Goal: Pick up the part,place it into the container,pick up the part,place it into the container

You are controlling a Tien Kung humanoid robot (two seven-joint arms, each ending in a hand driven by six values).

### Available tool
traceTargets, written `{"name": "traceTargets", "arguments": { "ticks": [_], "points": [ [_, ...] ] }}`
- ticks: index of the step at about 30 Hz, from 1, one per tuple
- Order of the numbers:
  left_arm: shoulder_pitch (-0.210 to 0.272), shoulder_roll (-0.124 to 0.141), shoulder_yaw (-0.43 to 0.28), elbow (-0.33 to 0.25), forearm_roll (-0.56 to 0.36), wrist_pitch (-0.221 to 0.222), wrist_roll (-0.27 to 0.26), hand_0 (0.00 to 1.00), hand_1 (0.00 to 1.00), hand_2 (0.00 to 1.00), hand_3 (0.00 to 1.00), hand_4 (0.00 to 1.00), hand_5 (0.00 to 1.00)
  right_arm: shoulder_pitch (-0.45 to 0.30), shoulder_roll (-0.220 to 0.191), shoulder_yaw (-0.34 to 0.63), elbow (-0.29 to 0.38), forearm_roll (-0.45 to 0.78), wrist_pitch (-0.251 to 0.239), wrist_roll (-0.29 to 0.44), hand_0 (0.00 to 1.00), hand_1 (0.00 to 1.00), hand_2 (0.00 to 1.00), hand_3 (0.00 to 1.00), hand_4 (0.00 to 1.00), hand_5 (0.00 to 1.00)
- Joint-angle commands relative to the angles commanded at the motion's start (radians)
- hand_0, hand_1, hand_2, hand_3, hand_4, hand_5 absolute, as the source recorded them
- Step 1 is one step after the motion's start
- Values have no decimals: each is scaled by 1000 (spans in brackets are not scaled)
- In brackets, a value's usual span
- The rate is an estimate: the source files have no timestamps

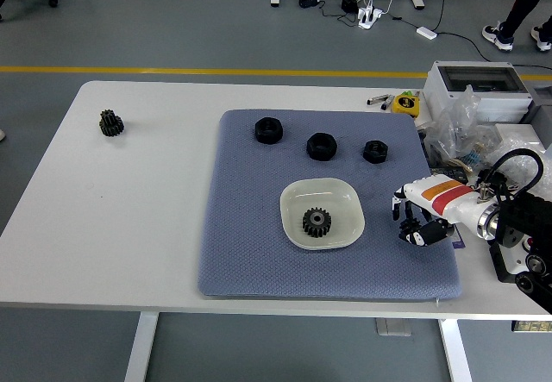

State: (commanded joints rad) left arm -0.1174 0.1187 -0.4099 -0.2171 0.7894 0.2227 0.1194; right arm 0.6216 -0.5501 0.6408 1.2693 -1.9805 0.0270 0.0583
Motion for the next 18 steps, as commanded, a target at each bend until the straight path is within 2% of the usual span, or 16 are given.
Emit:
{"name": "traceTargets", "arguments": {
  "ticks": [6,11,18],
  "points": [
    [0,1,1,0,-2,0,0,651,646,620,555,593,499,52,6,-26,67,-14,10,-11,118,226,334,470,754,74],
    [1,2,0,0,-1,1,0,650,646,620,555,593,499,119,31,-75,101,-14,19,-19,111,229,334,469,753,78],
    [5,4,-1,0,0,0,3,650,647,620,554,593,499,248,112,-201,77,-15,37,-26,110,229,334,469,753,78]
  ]
}}
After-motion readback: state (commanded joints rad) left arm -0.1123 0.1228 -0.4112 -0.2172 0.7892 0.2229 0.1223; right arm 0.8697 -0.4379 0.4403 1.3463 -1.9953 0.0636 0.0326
